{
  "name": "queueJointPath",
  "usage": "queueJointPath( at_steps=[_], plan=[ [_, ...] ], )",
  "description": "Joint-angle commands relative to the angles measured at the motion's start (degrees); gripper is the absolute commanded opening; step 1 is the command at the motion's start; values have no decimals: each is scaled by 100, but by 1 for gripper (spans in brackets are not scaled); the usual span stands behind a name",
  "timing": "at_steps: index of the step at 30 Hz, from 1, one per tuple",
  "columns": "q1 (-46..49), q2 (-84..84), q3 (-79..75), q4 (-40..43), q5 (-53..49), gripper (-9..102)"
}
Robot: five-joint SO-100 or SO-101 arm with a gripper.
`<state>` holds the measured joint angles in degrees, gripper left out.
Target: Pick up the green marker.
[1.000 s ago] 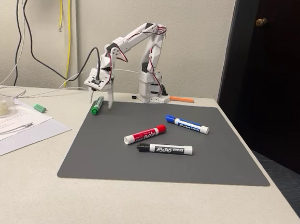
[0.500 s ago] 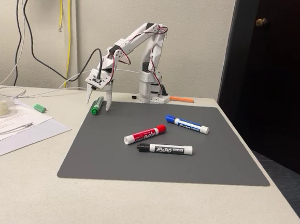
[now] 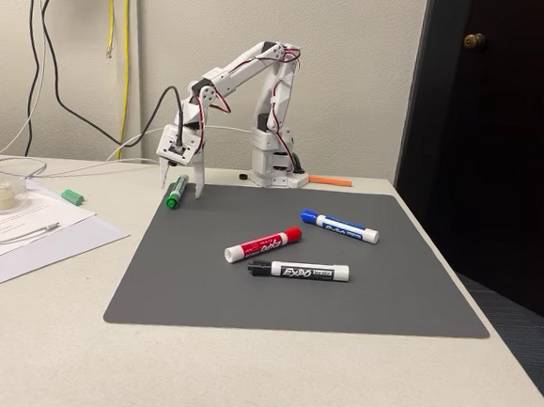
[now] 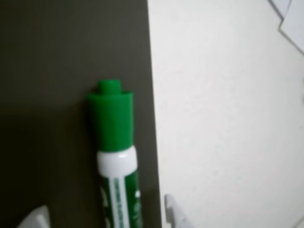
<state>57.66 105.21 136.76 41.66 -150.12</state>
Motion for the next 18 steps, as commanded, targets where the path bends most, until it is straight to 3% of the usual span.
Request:
queueJointPath(
  at_steps=[1, 15, 18],
  plan=[
    [0, 18, 0, 211, -53, 38],
    [-18, -308, 53, 141, -26, 38],
    [-18, -316, 62, 70, 0, 33]
  ],
)
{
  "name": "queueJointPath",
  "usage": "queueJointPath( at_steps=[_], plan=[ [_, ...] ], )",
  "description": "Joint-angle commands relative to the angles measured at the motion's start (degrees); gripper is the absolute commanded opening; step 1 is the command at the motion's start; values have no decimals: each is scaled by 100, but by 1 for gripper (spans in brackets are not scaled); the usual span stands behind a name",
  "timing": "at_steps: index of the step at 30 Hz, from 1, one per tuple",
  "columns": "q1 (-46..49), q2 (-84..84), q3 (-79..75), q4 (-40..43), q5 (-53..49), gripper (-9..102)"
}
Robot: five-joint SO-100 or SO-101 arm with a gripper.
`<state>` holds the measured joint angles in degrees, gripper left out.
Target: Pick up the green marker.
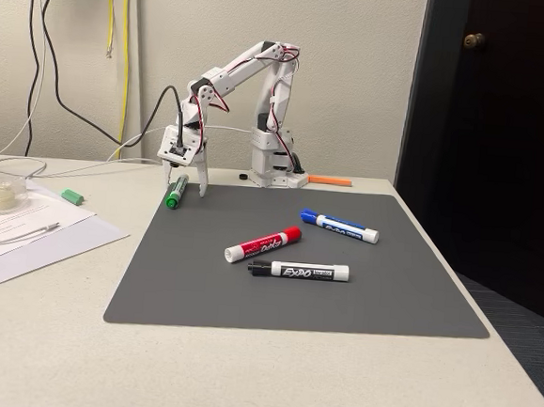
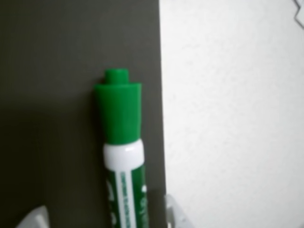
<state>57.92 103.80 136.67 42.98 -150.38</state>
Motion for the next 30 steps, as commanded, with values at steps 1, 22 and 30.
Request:
queueJointPath(
  at_steps=[1, 22, 30],
  plan=[
    [-44, -176, 70, -62, 53, 30],
    [-62, -176, 70, -26, 114, 11],
    [-79, -176, 70, 0, 167, 7]
  ],
)
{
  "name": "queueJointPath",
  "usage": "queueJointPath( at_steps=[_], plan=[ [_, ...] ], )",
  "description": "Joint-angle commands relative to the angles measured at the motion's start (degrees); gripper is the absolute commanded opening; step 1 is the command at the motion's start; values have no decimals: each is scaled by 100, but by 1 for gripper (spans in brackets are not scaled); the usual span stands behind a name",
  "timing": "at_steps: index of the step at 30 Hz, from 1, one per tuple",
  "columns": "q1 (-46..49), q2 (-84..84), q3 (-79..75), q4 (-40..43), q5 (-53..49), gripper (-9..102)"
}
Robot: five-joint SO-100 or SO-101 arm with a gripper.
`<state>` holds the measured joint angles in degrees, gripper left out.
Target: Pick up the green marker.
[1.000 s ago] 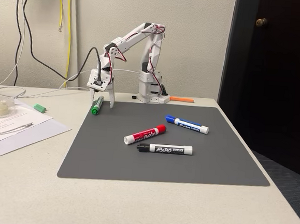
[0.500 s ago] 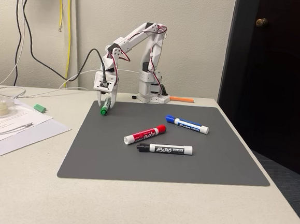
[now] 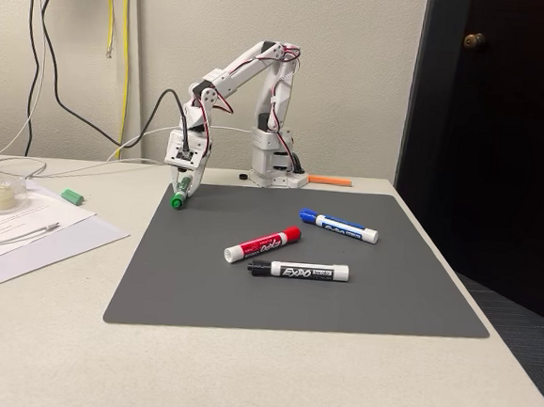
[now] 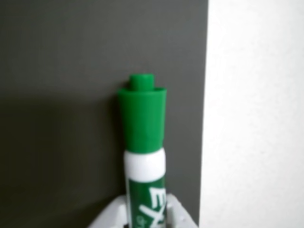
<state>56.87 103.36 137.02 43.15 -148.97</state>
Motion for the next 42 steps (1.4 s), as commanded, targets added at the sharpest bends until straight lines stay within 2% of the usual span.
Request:
queueJointPath(
  at_steps=[1, 12, 19, 24, 29, 35, 42],
  plan=[
    [26, -132, 35, -18, 26, 7],
    [18, -97, 35, 70, 70, 4],
    [-448, 554, -35, 861, 932, 4],
    [-1459, 1854, -35, 1802, 2575, 5],
    [-3261, 3771, -26, 2241, 4852, 5],
    [-4913, 4649, -44, 1301, 7620, 5],
    [-5669, 4729, -35, -229, 10318, 4]
  ],
)
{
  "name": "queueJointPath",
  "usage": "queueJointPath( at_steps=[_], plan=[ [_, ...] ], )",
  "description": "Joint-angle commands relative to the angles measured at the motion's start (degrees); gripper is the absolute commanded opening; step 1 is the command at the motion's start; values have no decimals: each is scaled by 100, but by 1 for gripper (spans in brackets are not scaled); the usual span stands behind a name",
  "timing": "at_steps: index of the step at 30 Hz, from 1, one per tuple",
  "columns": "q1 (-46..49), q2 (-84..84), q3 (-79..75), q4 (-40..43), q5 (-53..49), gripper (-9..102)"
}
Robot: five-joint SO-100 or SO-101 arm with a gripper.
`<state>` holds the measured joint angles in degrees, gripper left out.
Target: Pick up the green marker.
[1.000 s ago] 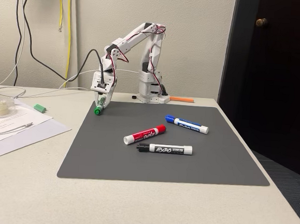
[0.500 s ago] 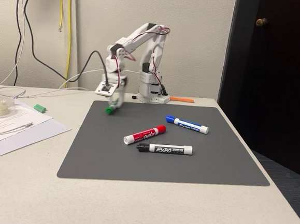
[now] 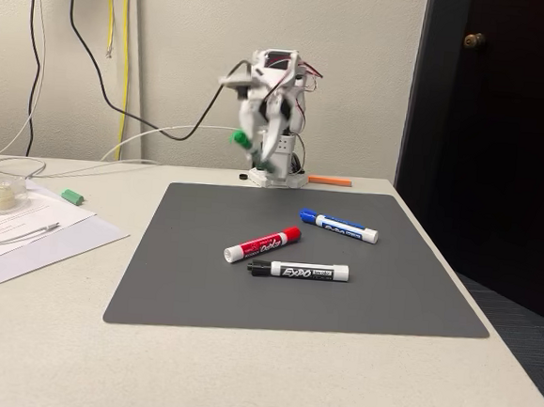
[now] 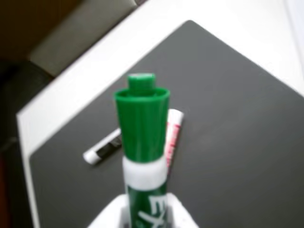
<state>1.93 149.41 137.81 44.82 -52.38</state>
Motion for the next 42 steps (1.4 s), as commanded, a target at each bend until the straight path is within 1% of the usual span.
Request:
queueJointPath(
  at_steps=[1, 4, 8, 14, 17, 21, 26, 42],
  plan=[
    [-211, 123, -105, -580, 1020, 4],
    [-290, 79, -105, -1099, 1934, 4],
    [-352, 53, -35, -1600, 2874, 4],
    [-439, 62, -26, -1978, 3955, 4],
    [-527, 79, -26, -1986, 4078, 4],
    [-475, 211, -26, -2118, 4623, 4],
    [-492, 334, -26, -2206, 5010, 4],
    [-765, 299, -26, -2364, 5247, 4]
  ],
)
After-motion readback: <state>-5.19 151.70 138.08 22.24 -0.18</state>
